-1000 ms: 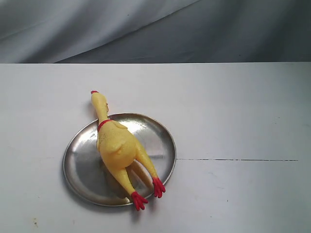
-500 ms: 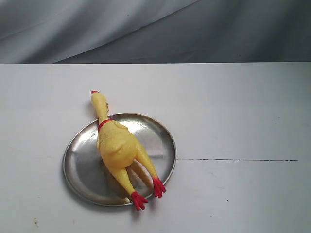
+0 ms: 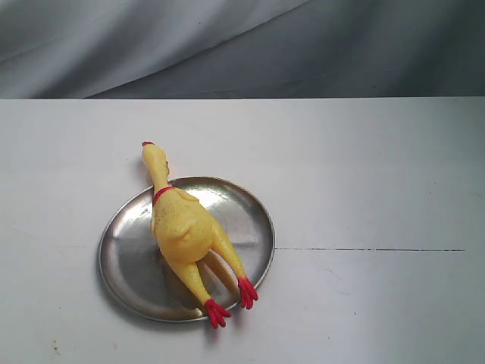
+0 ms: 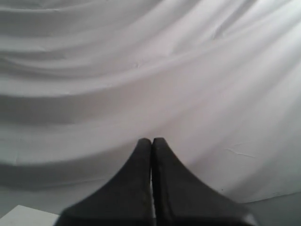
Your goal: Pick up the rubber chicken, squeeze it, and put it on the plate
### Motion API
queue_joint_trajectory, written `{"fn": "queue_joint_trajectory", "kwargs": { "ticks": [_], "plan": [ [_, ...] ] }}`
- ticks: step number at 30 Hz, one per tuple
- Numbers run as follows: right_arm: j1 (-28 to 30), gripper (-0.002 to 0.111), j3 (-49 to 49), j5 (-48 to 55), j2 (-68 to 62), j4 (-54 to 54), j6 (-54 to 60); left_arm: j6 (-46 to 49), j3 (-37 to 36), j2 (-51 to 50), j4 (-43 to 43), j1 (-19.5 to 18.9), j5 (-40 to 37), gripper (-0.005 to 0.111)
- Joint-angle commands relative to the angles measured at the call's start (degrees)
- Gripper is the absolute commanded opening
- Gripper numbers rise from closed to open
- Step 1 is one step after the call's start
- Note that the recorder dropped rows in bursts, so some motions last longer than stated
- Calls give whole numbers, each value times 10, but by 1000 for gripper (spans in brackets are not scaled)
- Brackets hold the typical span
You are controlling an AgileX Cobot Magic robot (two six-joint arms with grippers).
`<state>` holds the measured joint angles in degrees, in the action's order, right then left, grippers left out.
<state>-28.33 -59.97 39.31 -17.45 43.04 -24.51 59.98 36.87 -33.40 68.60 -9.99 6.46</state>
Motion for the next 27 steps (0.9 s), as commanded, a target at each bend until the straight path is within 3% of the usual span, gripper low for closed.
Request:
{"fn": "queue_joint_trajectory", "kwargs": {
  "ticks": [1,5,11,17,27],
  "plan": [
    [4,0,105,-40,56,-8,-17,23,-3,2,-2,3,0,0],
    [4,0,176,-105,84,-25,-17,35,-31,22,-2,3,-2,0],
    [4,0,268,-164,85,-69,-17,30,-163,103,-1,3,14,0],
    [4,0,353,-177,85,-92,-17,15,-237,139,49,3,5,0],
    [4,0,359,-171,85,-93,-17,15,-246,139,49,3,11,0]
  ]
}}
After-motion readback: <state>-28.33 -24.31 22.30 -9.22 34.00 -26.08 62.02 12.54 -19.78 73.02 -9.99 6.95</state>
